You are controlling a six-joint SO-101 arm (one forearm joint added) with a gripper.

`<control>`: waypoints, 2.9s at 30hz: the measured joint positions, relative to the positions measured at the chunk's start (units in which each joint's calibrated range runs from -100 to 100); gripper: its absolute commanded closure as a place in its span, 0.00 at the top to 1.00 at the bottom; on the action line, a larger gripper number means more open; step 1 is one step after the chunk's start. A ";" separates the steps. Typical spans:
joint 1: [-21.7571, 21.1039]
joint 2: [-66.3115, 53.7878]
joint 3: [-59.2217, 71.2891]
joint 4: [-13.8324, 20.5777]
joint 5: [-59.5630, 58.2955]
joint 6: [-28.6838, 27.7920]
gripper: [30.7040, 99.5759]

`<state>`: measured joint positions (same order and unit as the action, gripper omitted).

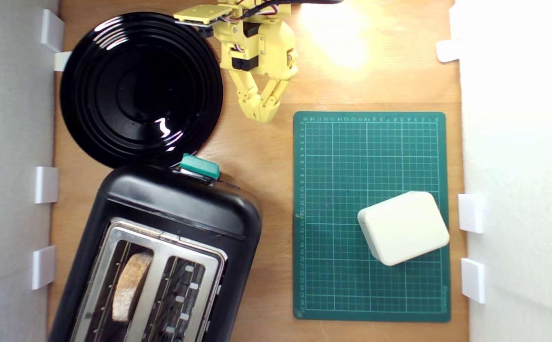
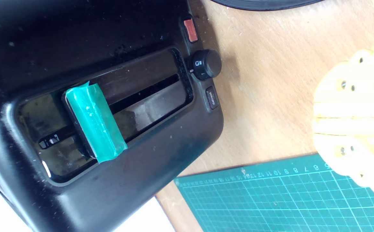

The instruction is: Start toaster

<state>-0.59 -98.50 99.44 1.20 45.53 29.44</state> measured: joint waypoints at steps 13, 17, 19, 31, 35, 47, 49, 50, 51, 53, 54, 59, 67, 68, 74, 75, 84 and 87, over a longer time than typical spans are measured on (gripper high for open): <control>0.00 0.00 0.00 0.00 0.00 0.00 0.01; 0.00 0.00 0.00 0.00 0.00 0.00 0.01; 0.00 0.00 0.00 0.00 0.00 0.00 0.01; 0.00 0.00 0.00 0.00 0.00 0.00 0.01; 0.00 0.00 0.00 0.00 0.00 0.00 0.01; 0.00 0.00 0.00 0.00 0.00 0.00 0.01; 0.00 0.00 0.00 0.00 0.00 0.00 0.01; 0.00 0.00 0.00 0.00 0.00 0.00 0.01; 0.00 0.00 0.00 0.00 0.00 0.00 0.01; 0.00 0.00 0.00 0.00 0.00 0.00 0.01; 0.00 0.00 0.00 0.00 0.00 0.00 0.01; 0.00 0.00 0.00 0.00 0.00 0.00 0.01; 0.09 0.00 0.00 0.00 0.00 0.00 0.01; 0.09 0.00 0.00 0.00 0.00 0.00 0.01; 0.09 0.00 0.00 0.00 0.00 0.00 0.01; 0.09 0.00 0.00 0.00 0.00 0.00 0.01; 1.99 0.00 0.00 0.19 0.00 1.56 0.01; 1.72 0.33 -0.83 -0.48 0.00 3.23 0.01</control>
<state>1.13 -98.17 98.61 0.72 45.53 32.67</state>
